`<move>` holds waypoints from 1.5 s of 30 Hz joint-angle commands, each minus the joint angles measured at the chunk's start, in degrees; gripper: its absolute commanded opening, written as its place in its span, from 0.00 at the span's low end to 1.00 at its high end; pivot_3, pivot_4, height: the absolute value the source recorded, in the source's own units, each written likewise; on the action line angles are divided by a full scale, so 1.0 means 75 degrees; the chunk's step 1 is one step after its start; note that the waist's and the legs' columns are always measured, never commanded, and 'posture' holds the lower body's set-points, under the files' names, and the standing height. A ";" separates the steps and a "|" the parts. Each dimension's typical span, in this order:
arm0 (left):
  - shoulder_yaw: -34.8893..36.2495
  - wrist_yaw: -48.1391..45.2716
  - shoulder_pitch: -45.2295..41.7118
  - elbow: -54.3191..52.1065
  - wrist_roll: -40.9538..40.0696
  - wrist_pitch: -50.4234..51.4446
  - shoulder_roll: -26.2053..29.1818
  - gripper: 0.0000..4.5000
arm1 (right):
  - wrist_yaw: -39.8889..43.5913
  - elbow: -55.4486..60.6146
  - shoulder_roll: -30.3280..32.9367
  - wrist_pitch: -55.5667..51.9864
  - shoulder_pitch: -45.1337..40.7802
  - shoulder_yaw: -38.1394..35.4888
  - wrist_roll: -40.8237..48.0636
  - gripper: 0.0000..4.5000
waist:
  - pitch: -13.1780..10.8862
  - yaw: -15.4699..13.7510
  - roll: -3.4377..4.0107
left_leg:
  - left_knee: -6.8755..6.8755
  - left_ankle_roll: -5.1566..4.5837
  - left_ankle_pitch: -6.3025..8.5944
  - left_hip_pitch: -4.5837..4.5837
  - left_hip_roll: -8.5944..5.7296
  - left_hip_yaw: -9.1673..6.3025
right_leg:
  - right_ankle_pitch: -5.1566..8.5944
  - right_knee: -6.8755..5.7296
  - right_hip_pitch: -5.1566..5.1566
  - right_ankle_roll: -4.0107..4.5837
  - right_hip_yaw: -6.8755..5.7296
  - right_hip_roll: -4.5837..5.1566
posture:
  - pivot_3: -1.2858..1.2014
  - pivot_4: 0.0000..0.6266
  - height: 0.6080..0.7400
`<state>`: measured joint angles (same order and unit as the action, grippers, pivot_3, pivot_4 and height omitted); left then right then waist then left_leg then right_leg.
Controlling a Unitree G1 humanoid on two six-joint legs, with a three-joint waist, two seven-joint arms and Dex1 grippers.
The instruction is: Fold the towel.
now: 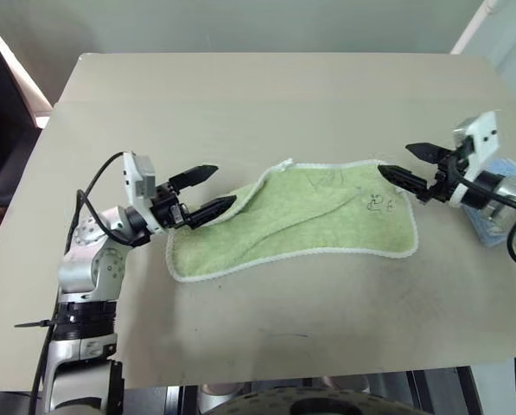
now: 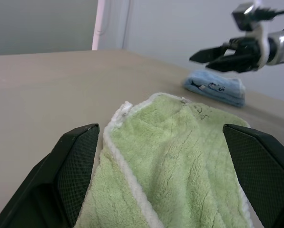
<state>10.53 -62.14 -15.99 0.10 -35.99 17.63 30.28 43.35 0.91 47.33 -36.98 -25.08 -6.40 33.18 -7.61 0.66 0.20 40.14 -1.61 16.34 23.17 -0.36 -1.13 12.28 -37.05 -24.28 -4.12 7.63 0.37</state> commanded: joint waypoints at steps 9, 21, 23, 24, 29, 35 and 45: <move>0.0131 0.0209 0.0160 -0.0438 -0.0046 -0.0254 -0.0077 1.00 | 0.2303 -0.5182 -0.0045 0.0720 -0.3625 0.1673 -0.2129 0.99 | 0.0000 0.0034 0.0003 | -0.0007 0.0009 -0.0011 0.0008 0.0001 0.0000 | -0.0007 -0.0010 -0.0020 0.0007 0.0001 -0.0001 | 0.52 0.24 0.91; 0.0104 0.0542 0.0554 -0.1039 -0.0097 -0.0218 -0.0148 1.00 | 0.1810 -0.9563 -0.1305 0.3162 -0.5470 0.1723 -0.3920 0.99 | -0.0002 0.0048 0.0007 | -0.0011 0.0029 -0.0019 0.0041 0.0006 0.0000 | 0.0006 -0.0100 -0.0091 0.0042 -0.0002 0.0003 | 0.52 0.24 0.91; 0.0128 0.0606 0.0630 -0.1123 -0.0090 -0.0230 -0.0132 1.00 | 0.1759 -0.9730 -0.1373 0.3398 -0.5424 0.1729 -0.4120 0.99 | -0.0002 0.0046 0.0007 | -0.0010 0.0033 -0.0021 0.0042 0.0006 -0.0001 | 0.0010 -0.0110 -0.0092 0.0050 -0.0003 0.0003 | 0.52 0.24 0.91; 0.0139 0.0633 0.0667 -0.1156 -0.0078 -0.0241 -0.0122 1.00 | 0.1834 -0.9786 -0.1393 0.3450 -0.5405 0.1731 -0.4192 0.99 | -0.0002 0.0046 0.0007 | -0.0009 0.0035 -0.0023 0.0041 0.0007 -0.0002 | 0.0012 -0.0114 -0.0092 0.0053 -0.0004 0.0004 | 0.52 0.24 0.91; 0.0129 0.0739 0.0843 -0.1358 -0.0097 -0.0217 -0.0107 1.00 | 0.2245 -0.9865 -0.1494 0.3628 -0.5331 0.1699 -0.4418 0.99 | -0.0002 0.0056 0.0007 | -0.0007 0.0041 -0.0026 0.0039 0.0011 -0.0002 | 0.0012 -0.0127 -0.0093 0.0066 -0.0006 0.0003 | 0.52 0.24 0.91; 0.0051 0.0860 0.0986 -0.1594 -0.0088 -0.0197 -0.0142 1.00 | 0.2079 -1.0048 -0.1675 0.3279 -0.5431 0.1199 -0.4249 0.99 | -0.0002 0.0062 0.0007 | -0.0008 0.0044 -0.0028 0.0039 0.0015 -0.0003 | 0.0011 -0.0131 -0.0094 0.0075 -0.0009 0.0001 | 0.52 0.24 0.91; 0.0081 0.0922 0.1076 -0.1674 -0.0080 -0.0245 -0.0132 1.00 | 0.1920 -1.0135 -0.1817 0.2978 -0.5560 0.0870 -0.4425 0.56 | -0.0002 0.0068 0.0007 | -0.0009 0.0045 -0.0028 0.0038 0.0017 -0.0005 | 0.0016 -0.0132 -0.0094 0.0084 -0.0014 0.0000 | 0.52 0.24 0.91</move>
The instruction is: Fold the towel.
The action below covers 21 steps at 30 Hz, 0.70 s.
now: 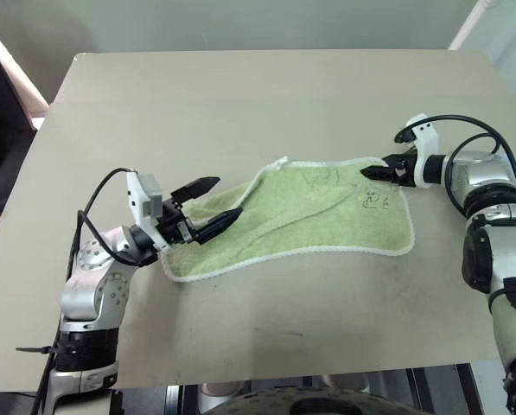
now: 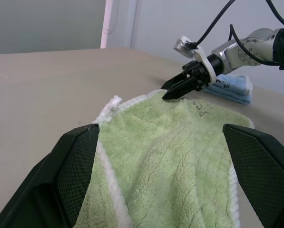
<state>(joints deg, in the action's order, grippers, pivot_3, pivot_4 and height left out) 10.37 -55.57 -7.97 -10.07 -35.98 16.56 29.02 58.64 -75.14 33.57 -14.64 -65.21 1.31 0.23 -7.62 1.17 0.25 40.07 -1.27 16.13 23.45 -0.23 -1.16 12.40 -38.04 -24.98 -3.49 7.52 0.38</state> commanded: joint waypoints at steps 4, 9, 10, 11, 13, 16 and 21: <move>0.0084 0.0072 -0.0021 -0.0341 -0.0075 -0.0101 0.0032 1.00 | -0.0173 -0.0033 0.0025 -0.0089 -0.0184 -0.0260 -0.0046 0.24 | 0.0000 0.0000 0.0000 | 0.0000 0.0001 0.0001 0.0000 0.0000 0.0001 | 0.0001 0.0001 0.0000 0.0001 -0.0001 0.0001 | 0.52 0.24 0.91; 0.0040 0.0139 -0.0087 -0.0349 -0.0058 -0.0114 0.0011 1.00 | 0.0056 0.0048 0.0161 0.0142 -0.0141 -0.0353 -0.0061 0.00 | 0.0000 0.0000 0.0000 | -0.0001 0.0002 0.0002 0.0000 0.0001 0.0000 | 0.0004 0.0000 0.0000 0.0006 -0.0003 0.0000 | 0.52 0.24 0.91; 0.0053 0.0159 -0.0111 -0.0331 -0.0056 -0.0120 0.0010 1.00 | 0.0194 0.0097 0.0233 0.0198 -0.0192 -0.0357 -0.0056 0.00 | 0.0000 -0.0001 0.0000 | -0.0001 0.0002 0.0002 0.0000 0.0000 0.0000 | 0.0004 0.0000 0.0000 0.0006 -0.0003 0.0001 | 0.52 0.24 0.91; 0.0063 0.0172 -0.0127 -0.0317 -0.0055 -0.0124 0.0010 1.00 | 0.0290 0.0130 0.0282 0.0235 -0.0229 -0.0360 -0.0053 0.00 | 0.0000 -0.0003 0.0000 | -0.0001 0.0002 0.0002 0.0000 0.0000 -0.0001 | 0.0004 0.0000 0.0000 0.0007 -0.0003 0.0001 | 0.52 0.24 0.91; 0.0094 0.0158 -0.0163 -0.0230 -0.0022 -0.0164 0.0044 1.00 | 0.0568 0.0256 0.0401 0.0248 -0.0364 -0.0413 0.0028 0.00 | -0.0001 -0.0004 0.0001 | -0.0001 0.0002 0.0002 0.0000 0.0000 -0.0001 | 0.0005 0.0000 0.0001 0.0008 -0.0004 0.0001 | 0.52 0.24 0.91; 0.0136 0.0065 -0.0296 0.0063 0.0069 -0.0276 0.0108 1.00 | 0.1150 0.0707 0.0635 0.0238 -0.0536 -0.0544 0.0230 0.00 | -0.0003 -0.0005 0.0005 | -0.0001 0.0003 0.0002 0.0001 0.0000 0.0001 | 0.0005 0.0000 0.0000 0.0009 -0.0003 0.0000 | 0.52 0.24 0.91; 0.0133 -0.0044 -0.0737 0.0730 0.0223 -0.0539 0.0105 1.00 | 0.1976 0.2971 0.0969 -0.0643 0.0146 -0.0842 0.0935 0.00 | -0.0003 -0.0011 0.0004 | -0.0002 0.0009 0.0000 0.0001 0.0003 -0.0002 | 0.0010 -0.0001 0.0001 0.0017 -0.0008 -0.0002 | 0.52 0.24 0.91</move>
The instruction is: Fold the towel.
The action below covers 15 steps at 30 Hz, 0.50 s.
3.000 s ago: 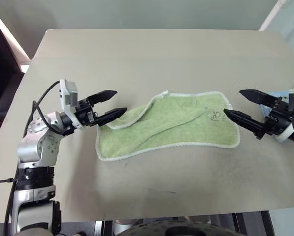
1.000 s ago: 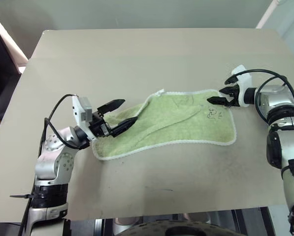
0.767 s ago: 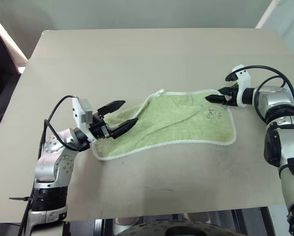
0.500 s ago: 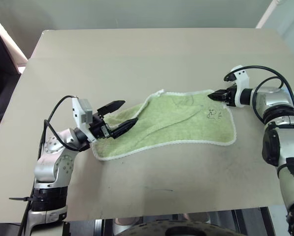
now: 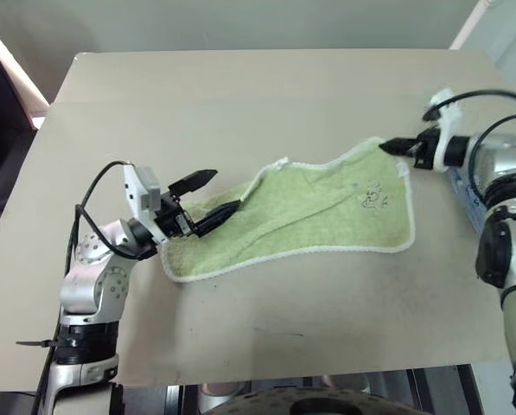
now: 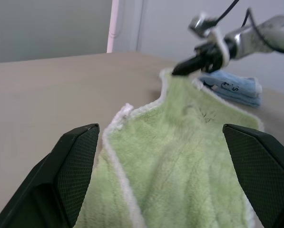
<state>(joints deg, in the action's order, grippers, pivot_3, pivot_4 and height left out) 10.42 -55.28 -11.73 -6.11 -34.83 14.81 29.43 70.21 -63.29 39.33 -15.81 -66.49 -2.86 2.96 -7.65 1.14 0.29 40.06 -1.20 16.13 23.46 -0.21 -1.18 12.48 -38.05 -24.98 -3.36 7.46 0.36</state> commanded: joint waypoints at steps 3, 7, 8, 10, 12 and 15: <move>0.0093 -0.0188 -0.0429 0.0550 0.0163 -0.0452 0.0031 1.00 | 0.0359 0.3530 0.0371 -0.1417 0.1249 -0.0515 0.1095 0.00 | 0.0002 -0.0030 -0.0003 | 0.0001 0.0007 -0.0001 0.0000 0.0001 -0.0012 | 0.0004 0.0005 0.0009 0.0007 -0.0016 -0.0001 | 0.52 0.24 0.91; -0.0021 -0.0374 -0.0679 0.1164 0.0501 -0.0741 0.0141 1.00 | 0.0045 0.6713 0.0698 -0.2850 0.2704 -0.0986 0.1969 0.00 | 0.0000 -0.0066 0.0000 | 0.0002 0.0015 -0.0001 0.0002 0.0003 -0.0024 | 0.0009 0.0014 0.0014 0.0013 -0.0041 -0.0001 | 0.52 0.24 0.91; -0.0055 -0.0439 -0.0732 0.1337 0.0603 -0.0768 0.0203 1.00 | -0.0090 0.7408 0.0797 -0.3180 0.3008 -0.1131 0.2183 0.00 | -0.0001 -0.0051 0.0002 | 0.0001 0.0017 -0.0001 0.0003 0.0004 -0.0026 | 0.0009 0.0014 0.0013 0.0013 -0.0044 -0.0001 | 0.52 0.24 0.91; -0.0088 -0.0519 -0.0788 0.1523 0.0694 -0.0800 0.0262 1.00 | -0.0327 0.8134 0.0908 -0.3576 0.3326 -0.1282 0.2450 0.00 | -0.0002 -0.0039 0.0003 | 0.0000 0.0022 -0.0004 0.0006 0.0005 -0.0026 | 0.0009 0.0013 0.0009 0.0011 -0.0045 -0.0002 | 0.52 0.24 0.91; 0.0007 -0.0595 -0.0891 0.1824 0.0695 -0.0830 0.0308 1.00 | -0.0597 0.8828 0.1032 -0.3978 0.3538 -0.1540 0.2754 0.00 | -0.0001 -0.0014 0.0002 | 0.0004 0.0022 -0.0005 0.0005 0.0005 -0.0026 | 0.0010 0.0013 0.0011 0.0012 -0.0045 -0.0004 | 0.52 0.24 0.91; 0.0044 -0.0917 -0.1029 0.2411 0.0859 -0.1001 0.0545 1.00 | -0.1059 1.0044 0.1298 -0.4639 0.3786 -0.2119 0.3306 0.00 | -0.0001 -0.0010 0.0000 | 0.0007 0.0026 -0.0015 -0.0001 0.0006 -0.0030 | 0.0037 0.0012 0.0016 0.0061 -0.0047 -0.0003 | 0.52 0.24 0.91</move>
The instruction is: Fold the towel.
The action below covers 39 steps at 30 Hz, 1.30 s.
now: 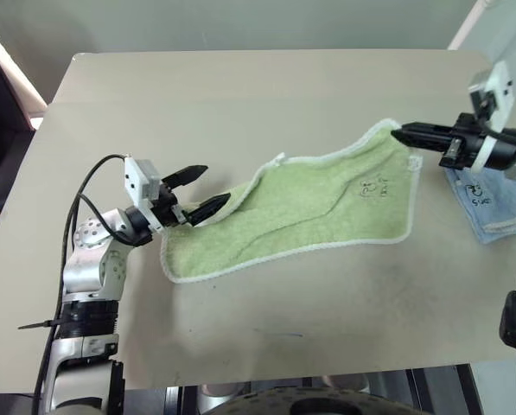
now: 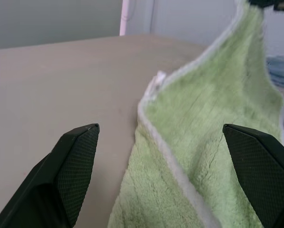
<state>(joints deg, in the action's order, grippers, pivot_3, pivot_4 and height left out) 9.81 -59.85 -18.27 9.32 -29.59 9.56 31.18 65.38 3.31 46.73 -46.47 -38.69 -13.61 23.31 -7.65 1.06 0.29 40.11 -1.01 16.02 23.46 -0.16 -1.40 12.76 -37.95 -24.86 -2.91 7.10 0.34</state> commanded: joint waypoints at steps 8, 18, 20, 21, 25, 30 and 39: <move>-0.0082 -0.1252 -0.0110 0.0306 0.0018 0.0162 0.0803 1.00 | -0.1301 0.2352 0.0860 -0.1371 0.0150 -0.1170 0.1442 0.00 | 0.0001 0.0005 -0.0002 | -0.0002 0.0001 -0.0007 0.0000 0.0000 -0.0001 | 0.0004 -0.0002 -0.0003 0.0007 0.0001 -0.0003 | 0.52 0.24 0.91; -0.0153 -0.1996 0.0468 -0.0984 -0.0428 0.1009 0.1378 1.00 | -0.1771 0.2451 0.1264 -0.1267 -0.0068 -0.1027 0.1908 0.00 | 0.0001 0.0002 -0.0002 | -0.0010 -0.0003 -0.0004 0.0003 0.0000 -0.0001 | -0.0008 -0.0002 -0.0014 -0.0046 0.0001 -0.0003 | 0.52 0.24 0.91; -0.0137 -0.2162 0.0657 -0.1183 -0.0392 0.0942 0.1551 1.00 | -0.1741 0.2408 0.1356 -0.1159 -0.0056 -0.0957 0.1908 0.00 | 0.0001 0.0001 -0.0002 | -0.0011 -0.0004 -0.0003 0.0005 0.0000 -0.0001 | -0.0006 -0.0001 -0.0016 -0.0048 0.0002 -0.0002 | 0.52 0.24 0.91; -0.0091 -0.2162 0.0718 -0.1126 -0.0278 0.0705 0.1562 1.00 | -0.1741 0.2369 0.1381 -0.1114 -0.0118 -0.0918 0.1918 0.00 | 0.0001 0.0000 -0.0002 | -0.0012 -0.0004 -0.0003 0.0005 0.0000 -0.0001 | -0.0006 -0.0001 -0.0016 -0.0049 0.0002 -0.0002 | 0.52 0.24 0.91; -0.0094 -0.2314 0.0898 -0.0856 0.0161 -0.0203 0.1632 1.00 | -0.1694 0.2293 0.1510 -0.0953 -0.0288 -0.0752 0.1922 0.00 | 0.0001 -0.0001 -0.0001 | -0.0010 -0.0005 -0.0003 0.0005 0.0000 -0.0001 | 0.0011 -0.0004 -0.0017 -0.0019 0.0004 -0.0002 | 0.52 0.24 0.91; -0.0139 -0.2169 0.0840 -0.0386 0.0445 -0.0990 0.1360 1.00 | -0.1648 0.2373 0.1579 -0.0874 -0.0536 -0.0559 0.2043 0.00 | 0.0001 -0.0001 -0.0001 | -0.0007 -0.0010 0.0000 0.0005 0.0000 -0.0001 | 0.0014 -0.0004 -0.0016 -0.0012 0.0005 -0.0001 | 0.52 0.24 0.91; -0.0476 -0.1693 0.0234 0.0347 0.1267 -0.2364 0.0943 1.00 | -0.1723 0.2476 0.1718 -0.0952 -0.0745 -0.0373 0.2229 0.00 | 0.0002 -0.0026 -0.0002 | -0.0003 -0.0015 0.0003 0.0024 -0.0001 -0.0002 | -0.0012 -0.0004 -0.0031 -0.0058 0.0000 0.0003 | 0.52 0.24 0.91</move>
<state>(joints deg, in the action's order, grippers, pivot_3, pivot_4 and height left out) 5.89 -73.25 -15.38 11.94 -20.65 -6.36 37.96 52.78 20.63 58.49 -54.17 -43.38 -15.41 39.24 -7.63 0.87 0.27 40.09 -1.12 16.04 23.64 -0.17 -1.41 12.65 -37.98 -25.10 -3.38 7.11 0.36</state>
